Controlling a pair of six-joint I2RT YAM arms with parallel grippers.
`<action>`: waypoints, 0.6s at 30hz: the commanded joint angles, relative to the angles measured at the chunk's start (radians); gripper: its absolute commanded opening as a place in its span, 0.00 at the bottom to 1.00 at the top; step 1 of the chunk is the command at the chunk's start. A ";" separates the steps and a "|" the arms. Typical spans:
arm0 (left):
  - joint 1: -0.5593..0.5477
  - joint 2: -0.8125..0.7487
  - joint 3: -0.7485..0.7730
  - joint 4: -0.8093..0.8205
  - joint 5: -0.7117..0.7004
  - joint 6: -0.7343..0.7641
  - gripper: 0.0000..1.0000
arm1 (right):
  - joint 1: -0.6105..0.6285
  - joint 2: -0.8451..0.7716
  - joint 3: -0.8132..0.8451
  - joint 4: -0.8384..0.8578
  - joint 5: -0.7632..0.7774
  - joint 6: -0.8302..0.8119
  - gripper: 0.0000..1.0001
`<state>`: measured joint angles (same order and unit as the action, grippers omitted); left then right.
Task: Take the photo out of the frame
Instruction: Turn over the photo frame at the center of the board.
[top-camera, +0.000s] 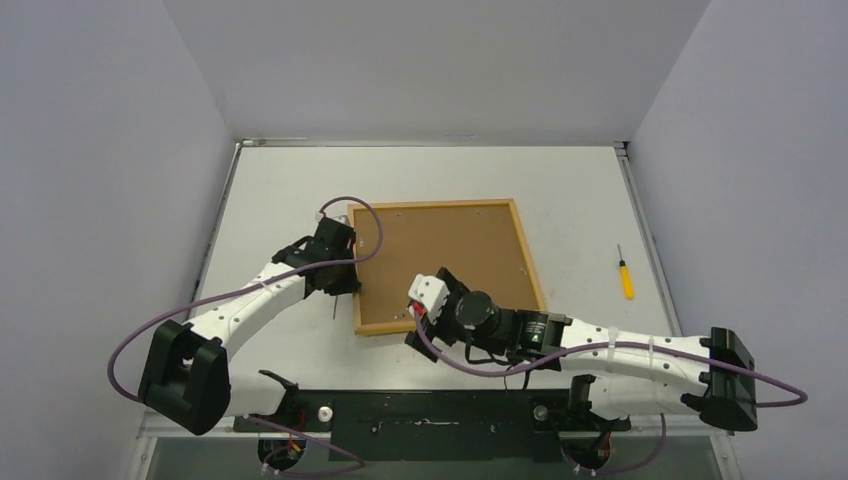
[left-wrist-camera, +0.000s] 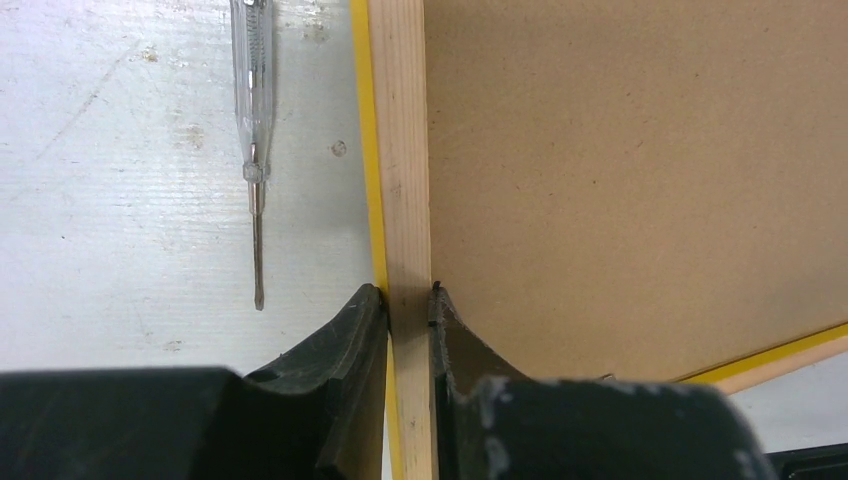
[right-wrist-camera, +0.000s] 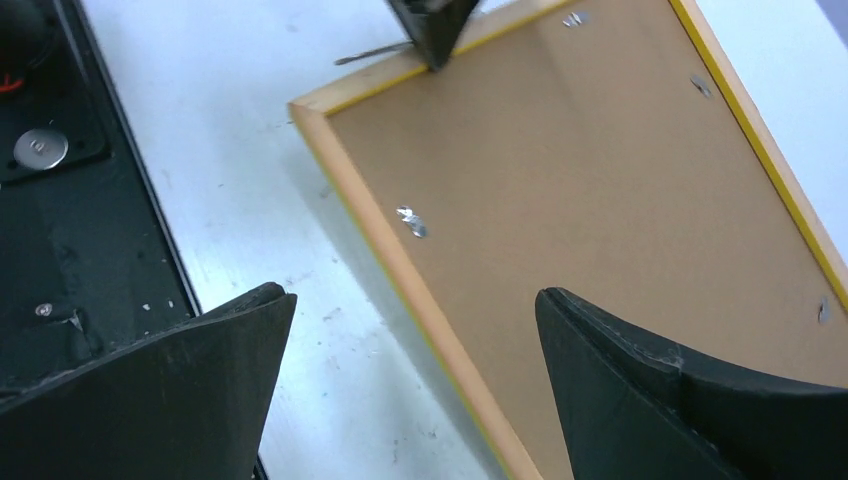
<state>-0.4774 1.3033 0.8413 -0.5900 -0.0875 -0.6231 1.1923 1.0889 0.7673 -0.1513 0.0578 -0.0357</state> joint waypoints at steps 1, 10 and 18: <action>0.019 -0.051 0.076 0.031 0.076 0.015 0.00 | 0.174 0.088 -0.019 0.135 0.231 -0.136 0.96; 0.034 -0.055 0.048 0.061 0.121 0.014 0.00 | 0.395 0.468 0.077 0.131 0.611 -0.303 0.96; 0.040 -0.052 0.033 0.074 0.138 0.014 0.00 | 0.403 0.716 0.157 0.215 0.817 -0.378 0.93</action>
<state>-0.4438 1.2942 0.8516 -0.6006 -0.0177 -0.6075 1.5913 1.7309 0.8616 -0.0177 0.6933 -0.3489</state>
